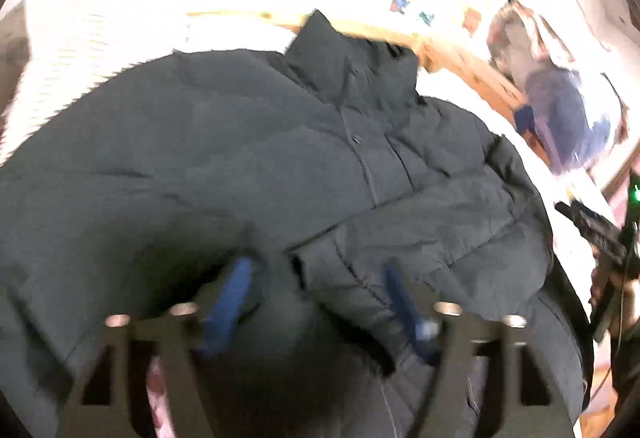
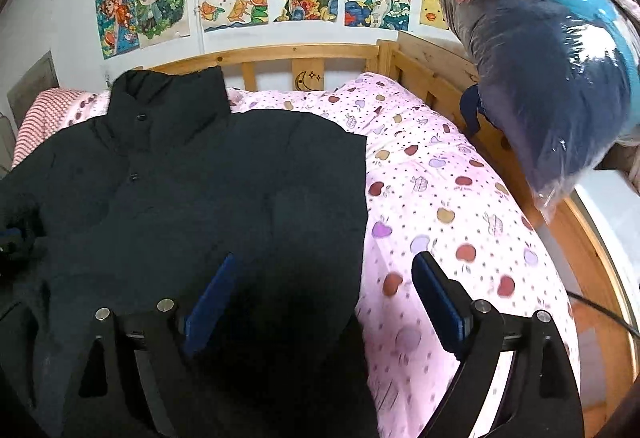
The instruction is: Fold large clothes
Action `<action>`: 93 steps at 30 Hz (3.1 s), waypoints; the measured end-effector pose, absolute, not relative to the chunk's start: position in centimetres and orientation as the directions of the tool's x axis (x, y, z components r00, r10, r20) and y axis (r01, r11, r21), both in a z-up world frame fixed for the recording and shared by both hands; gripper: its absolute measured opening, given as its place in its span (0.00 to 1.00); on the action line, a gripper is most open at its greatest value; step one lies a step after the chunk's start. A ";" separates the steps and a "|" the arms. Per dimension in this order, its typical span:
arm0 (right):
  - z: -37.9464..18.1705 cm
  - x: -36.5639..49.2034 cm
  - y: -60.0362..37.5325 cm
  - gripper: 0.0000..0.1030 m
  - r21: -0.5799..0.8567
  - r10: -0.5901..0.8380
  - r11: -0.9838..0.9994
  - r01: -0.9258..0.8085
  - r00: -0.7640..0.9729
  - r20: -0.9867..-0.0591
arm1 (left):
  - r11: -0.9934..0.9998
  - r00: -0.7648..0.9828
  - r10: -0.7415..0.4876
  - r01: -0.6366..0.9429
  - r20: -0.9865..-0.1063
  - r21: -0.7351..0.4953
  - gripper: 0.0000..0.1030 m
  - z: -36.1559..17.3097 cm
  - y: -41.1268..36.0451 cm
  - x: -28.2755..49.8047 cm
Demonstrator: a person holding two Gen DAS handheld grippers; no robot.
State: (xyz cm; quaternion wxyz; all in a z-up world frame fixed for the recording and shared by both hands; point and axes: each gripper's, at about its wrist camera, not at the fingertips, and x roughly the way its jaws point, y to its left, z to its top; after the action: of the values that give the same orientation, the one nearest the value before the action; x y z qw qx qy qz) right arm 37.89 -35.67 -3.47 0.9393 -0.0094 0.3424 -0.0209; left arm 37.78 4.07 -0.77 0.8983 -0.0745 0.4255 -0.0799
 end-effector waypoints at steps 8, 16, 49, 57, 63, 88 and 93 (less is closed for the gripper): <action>-2.2 35.3 -28.8 0.85 0.018 0.111 0.991 -0.130 0.758 -0.643 | 0.906 0.692 -0.149 -0.190 -0.706 -0.377 0.84 0.1 9.5 29.8; -3.1 35.2 -18.0 0.86 0.020 0.271 0.939 -0.343 0.705 -0.655 | 0.728 0.726 -0.019 -0.461 -0.687 -0.508 0.85 -1.5 13.1 21.1; -11.5 42.2 -5.2 0.97 0.019 0.300 0.918 -0.396 0.663 -0.686 | 0.435 0.710 0.472 -0.703 -0.523 -0.562 0.23 -3.8 21.1 11.3; -7.7 38.0 -10.0 0.97 0.133 0.384 0.900 -0.415 0.611 -0.692 | 0.577 0.756 0.521 -0.654 -0.396 -0.490 0.09 3.9 23.1 11.7; -5.5 35.9 -15.3 0.97 0.117 0.372 0.905 -0.409 0.626 -0.685 | 0.741 0.828 0.448 -0.555 -0.338 -0.379 0.09 10.0 22.3 15.7; -1.6 36.1 -29.6 0.97 0.092 0.206 0.977 -0.193 0.736 -0.645 | 0.963 0.860 -0.267 0.253 -0.436 -0.091 0.09 11.0 -3.9 32.5; -1.5 36.0 -32.6 0.97 0.187 0.228 0.972 -0.141 0.753 -0.617 | 0.935 0.764 -0.338 0.341 -0.550 -0.100 0.09 6.3 -7.9 33.8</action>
State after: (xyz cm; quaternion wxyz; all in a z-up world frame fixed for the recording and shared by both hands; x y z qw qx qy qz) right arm 36.03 -32.60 -1.47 0.9340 0.0645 0.3373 0.0986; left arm 33.85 -7.88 6.34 0.9391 0.0030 0.2921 -0.1808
